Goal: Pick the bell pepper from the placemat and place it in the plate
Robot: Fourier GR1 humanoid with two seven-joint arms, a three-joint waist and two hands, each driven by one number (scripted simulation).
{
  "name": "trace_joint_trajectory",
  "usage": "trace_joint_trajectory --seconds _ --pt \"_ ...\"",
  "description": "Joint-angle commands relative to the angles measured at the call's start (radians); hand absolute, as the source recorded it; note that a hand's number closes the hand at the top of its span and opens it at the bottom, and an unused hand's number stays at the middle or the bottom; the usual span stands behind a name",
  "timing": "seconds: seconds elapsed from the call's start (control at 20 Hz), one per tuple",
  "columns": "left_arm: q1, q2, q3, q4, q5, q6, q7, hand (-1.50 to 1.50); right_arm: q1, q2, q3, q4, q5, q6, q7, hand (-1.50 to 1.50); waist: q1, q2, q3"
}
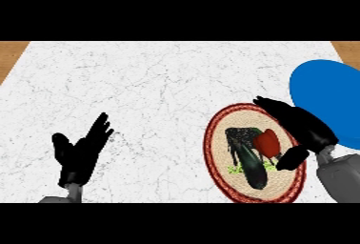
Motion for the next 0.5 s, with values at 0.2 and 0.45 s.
trace_joint_trajectory --seconds 0.2,0.45 --pt "-0.020 -0.031 0.017 0.065 -0.027 -0.014 0.020 0.00 -0.055 0.097 -0.018 0.119 0.106 0.037 -0.032 -1.50 0.000 0.005 -0.004" --pt "0.026 -0.040 -0.007 -0.016 -0.050 0.015 0.067 0.00 -0.037 0.081 0.056 0.167 0.192 0.042 -0.119 1.50 0.004 0.004 -0.004"
